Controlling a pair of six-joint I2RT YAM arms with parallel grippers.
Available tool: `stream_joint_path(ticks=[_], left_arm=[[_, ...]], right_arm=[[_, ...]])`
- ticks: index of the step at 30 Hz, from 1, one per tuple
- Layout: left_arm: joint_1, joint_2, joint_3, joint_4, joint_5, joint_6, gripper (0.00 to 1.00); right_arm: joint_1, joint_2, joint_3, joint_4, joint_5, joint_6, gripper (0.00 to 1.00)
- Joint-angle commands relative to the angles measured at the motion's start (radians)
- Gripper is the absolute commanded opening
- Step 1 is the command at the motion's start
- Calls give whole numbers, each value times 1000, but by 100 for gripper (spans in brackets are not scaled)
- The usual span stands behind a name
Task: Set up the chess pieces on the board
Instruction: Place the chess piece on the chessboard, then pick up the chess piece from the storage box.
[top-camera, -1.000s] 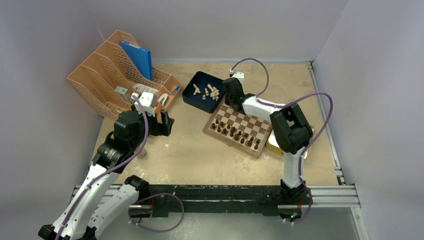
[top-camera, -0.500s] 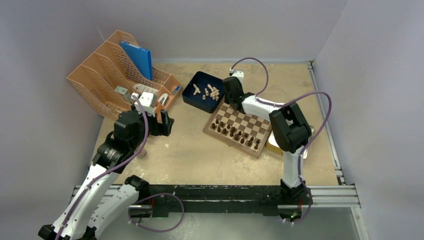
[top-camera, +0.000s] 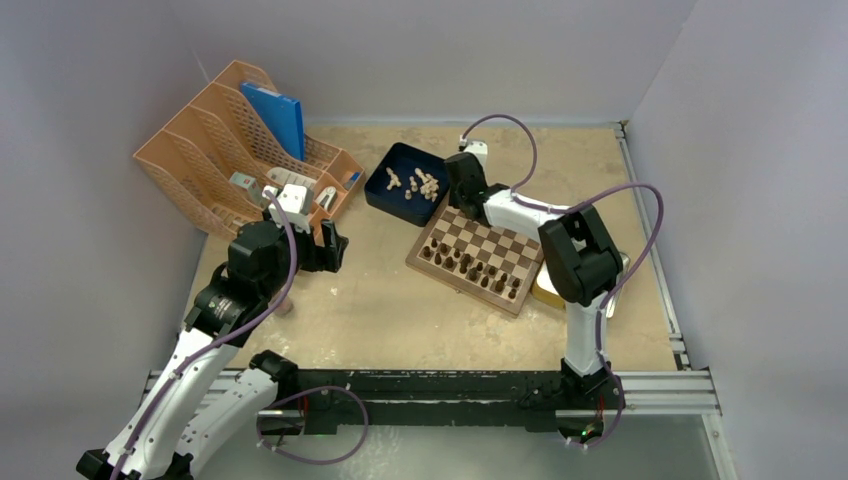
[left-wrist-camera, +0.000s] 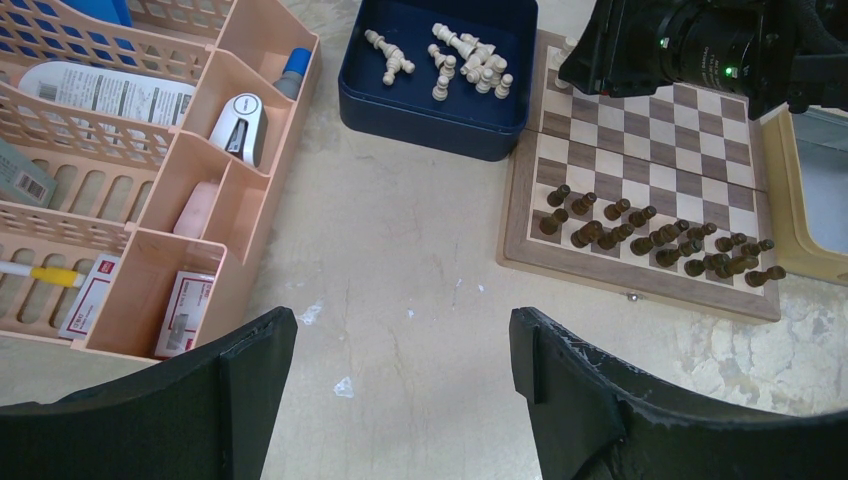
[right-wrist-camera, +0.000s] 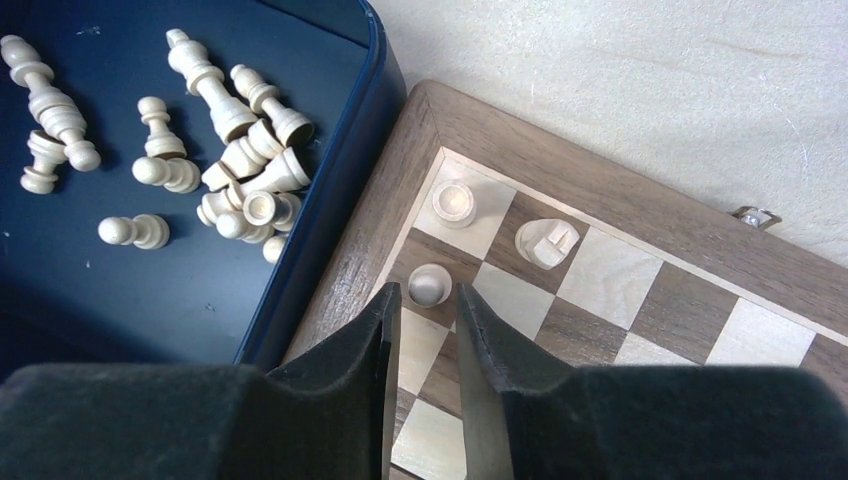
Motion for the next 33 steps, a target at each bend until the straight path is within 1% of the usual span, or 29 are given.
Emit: stream_joint_path(ticks=[1,7,10,13,16,19,22,29,33], left_arm=[[1,-6,-2,22,-4,-1,78],[1,-6,-1,23,0,0,78],[1,-4,-2,25,3,0,78],[1,-4,-2,24,3,0,78],[1,-6,-2,25,3,0,78],[1,-7,-2,25,5,2,78],[1,-5,-2,25,3,1,78],[1,-13,-3,25,-3,0,78],[1,-10,-3,26,-4,2,78]], right_arm=[[-5,-1,62,-21,-8,19,30],[-6,-42,91,-96,-5,45,34],[-7,-60,133,-152,1,55,34],[-7,-84,156,-166,-12,61,34],[-7,-93,188,-154,-19,43,34],[3,-82,221,-113,-72,-17,34],[28,-46,268,-96,-70,-51,33],[51,37,338,-4,-181,-136,34],[55,93,386,10,-191,-159,34]])
